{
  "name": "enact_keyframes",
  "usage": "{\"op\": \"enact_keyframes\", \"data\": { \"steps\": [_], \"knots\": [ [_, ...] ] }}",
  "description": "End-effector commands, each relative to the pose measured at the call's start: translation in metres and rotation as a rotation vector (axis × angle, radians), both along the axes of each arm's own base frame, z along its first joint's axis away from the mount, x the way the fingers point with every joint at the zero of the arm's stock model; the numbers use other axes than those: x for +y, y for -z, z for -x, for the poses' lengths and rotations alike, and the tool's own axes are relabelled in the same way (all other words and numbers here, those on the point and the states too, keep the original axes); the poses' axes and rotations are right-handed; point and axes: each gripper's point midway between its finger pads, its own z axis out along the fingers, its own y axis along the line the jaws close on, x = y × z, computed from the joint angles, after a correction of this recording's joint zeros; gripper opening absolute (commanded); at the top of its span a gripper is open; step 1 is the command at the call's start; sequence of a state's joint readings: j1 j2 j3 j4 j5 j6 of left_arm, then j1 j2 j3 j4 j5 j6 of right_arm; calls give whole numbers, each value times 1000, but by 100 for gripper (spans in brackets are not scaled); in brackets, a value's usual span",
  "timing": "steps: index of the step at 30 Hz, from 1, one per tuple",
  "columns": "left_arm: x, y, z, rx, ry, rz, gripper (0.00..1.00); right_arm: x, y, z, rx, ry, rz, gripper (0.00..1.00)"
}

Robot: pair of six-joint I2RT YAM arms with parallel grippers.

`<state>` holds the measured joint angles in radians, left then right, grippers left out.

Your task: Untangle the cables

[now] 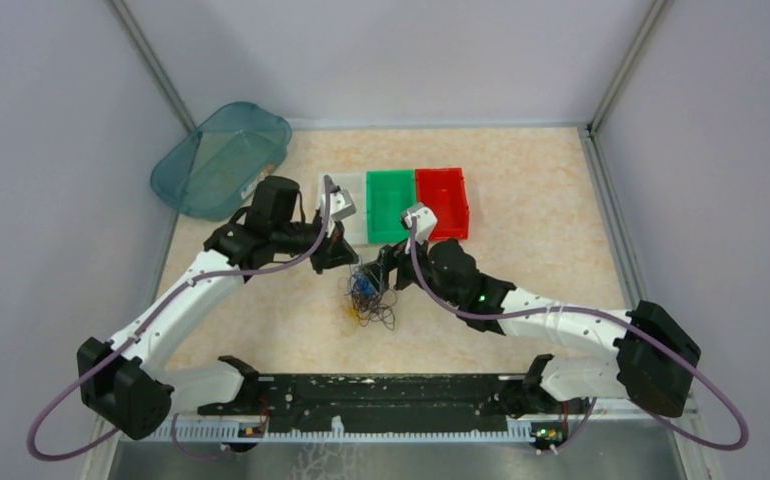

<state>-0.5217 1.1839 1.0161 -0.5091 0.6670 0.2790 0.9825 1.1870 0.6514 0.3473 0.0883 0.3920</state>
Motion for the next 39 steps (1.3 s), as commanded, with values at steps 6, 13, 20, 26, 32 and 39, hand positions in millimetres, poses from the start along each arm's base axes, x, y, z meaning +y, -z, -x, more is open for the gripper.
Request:
{"op": "enact_keyframes", "data": {
  "steps": [6,13,20,26,32,39],
  "knots": [
    [-10,-56,22,37,43,116,0,14,-37,-16,-109,61,-81,72],
    [-17,-75,34,96,79,170,0,8,-43,-32,-135,165,-105,72],
    [-18,-80,35,110,80,180,0,12,-53,-32,-155,169,-187,72],
    [-21,-88,29,80,83,182,0,30,-41,-20,-148,144,-196,73],
    [-26,-112,33,82,114,223,0,27,-14,-24,-100,210,-218,73],
    [-28,-149,45,63,163,274,0,13,1,-33,-97,301,-200,73]
  ]
}}
